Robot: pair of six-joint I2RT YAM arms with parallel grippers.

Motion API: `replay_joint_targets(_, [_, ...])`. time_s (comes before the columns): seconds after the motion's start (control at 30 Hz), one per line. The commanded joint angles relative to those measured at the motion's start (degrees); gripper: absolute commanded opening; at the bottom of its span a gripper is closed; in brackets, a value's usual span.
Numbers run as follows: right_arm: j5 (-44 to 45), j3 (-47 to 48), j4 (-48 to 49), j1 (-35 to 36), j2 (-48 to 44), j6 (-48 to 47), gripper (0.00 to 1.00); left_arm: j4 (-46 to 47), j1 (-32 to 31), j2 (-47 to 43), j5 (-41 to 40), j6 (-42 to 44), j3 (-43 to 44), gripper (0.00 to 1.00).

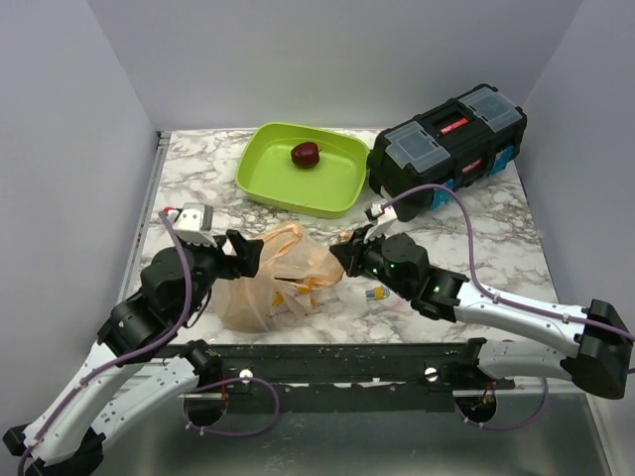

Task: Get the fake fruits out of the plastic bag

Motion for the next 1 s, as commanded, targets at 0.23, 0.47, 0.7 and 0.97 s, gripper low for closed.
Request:
replay_joint_targets(0.23, [-1.63, -1.06, 0.44, 0.05, -1.61, -0.23, 0.01, -11.18, -0.16, 20.9, 17.33, 7.52, 17.65, 0.95])
replay_joint_targets(0.47, [-1.35, -1.42, 0.34, -0.07, -2.29, -0.51, 0.01, -15.88, -7.81, 30.01, -0.7, 5.76, 24.13, 0.99])
replay_joint_targets(0.7, [-1.3, -2.48, 0.46, -0.07, -3.52, 0.07, 0.01, -23.56, -14.32, 43.18, -17.72, 5.02, 29.63, 0.99])
replay_joint_targets(0.97, [-0.04, -3.65, 0.16, -0.06, -4.92, 0.1, 0.01, -30.63, -14.76, 48.87, -25.47, -1.59, 32.36, 0.71])
